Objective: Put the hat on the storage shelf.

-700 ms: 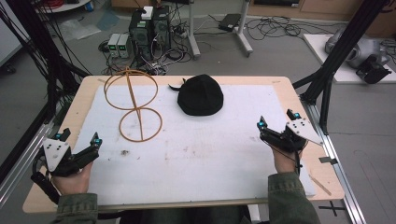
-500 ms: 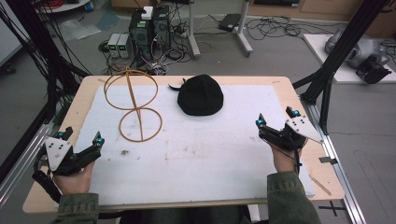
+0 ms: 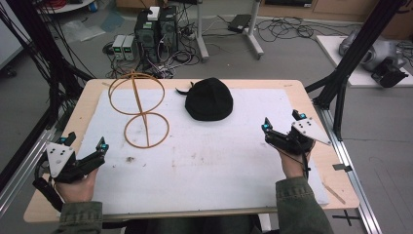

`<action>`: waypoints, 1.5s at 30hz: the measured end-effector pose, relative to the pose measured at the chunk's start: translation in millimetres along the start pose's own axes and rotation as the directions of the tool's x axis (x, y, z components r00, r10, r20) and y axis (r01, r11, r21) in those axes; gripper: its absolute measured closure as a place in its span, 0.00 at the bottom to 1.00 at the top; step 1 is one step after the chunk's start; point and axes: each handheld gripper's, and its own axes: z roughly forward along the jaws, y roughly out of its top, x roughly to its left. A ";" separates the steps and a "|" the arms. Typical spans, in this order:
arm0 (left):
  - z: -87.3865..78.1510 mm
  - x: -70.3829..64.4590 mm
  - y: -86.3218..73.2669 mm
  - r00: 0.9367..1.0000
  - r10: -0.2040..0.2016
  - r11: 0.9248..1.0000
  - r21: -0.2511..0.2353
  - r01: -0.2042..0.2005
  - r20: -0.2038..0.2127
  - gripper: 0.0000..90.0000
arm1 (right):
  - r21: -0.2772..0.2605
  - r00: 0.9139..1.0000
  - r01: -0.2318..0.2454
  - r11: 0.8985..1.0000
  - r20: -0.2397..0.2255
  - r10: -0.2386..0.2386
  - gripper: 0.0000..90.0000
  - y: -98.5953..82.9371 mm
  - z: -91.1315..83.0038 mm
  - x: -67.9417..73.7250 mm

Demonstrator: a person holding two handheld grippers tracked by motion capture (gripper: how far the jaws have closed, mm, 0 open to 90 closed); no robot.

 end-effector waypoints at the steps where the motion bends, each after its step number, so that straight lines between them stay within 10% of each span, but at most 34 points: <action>1: 0.2 0.0 -0.7 1.000 -0.002 1.000 0.003 0.002 0.000 0.17 | 0.009 1.000 -0.007 1.000 -0.007 0.007 0.06 -1.2 2.6 0.9; 23: 5.7 2.6 -8.0 1.000 -0.007 0.999 0.035 0.007 -0.005 0.17 | 0.099 0.989 -0.076 0.992 -0.116 0.087 0.06 14.4 72.9 36.2; 45: 8.8 3.1 -17.0 0.999 -0.043 0.999 0.029 0.044 -0.007 0.17 | 0.175 0.988 -0.108 0.979 -0.087 0.125 0.07 25.9 143.8 42.8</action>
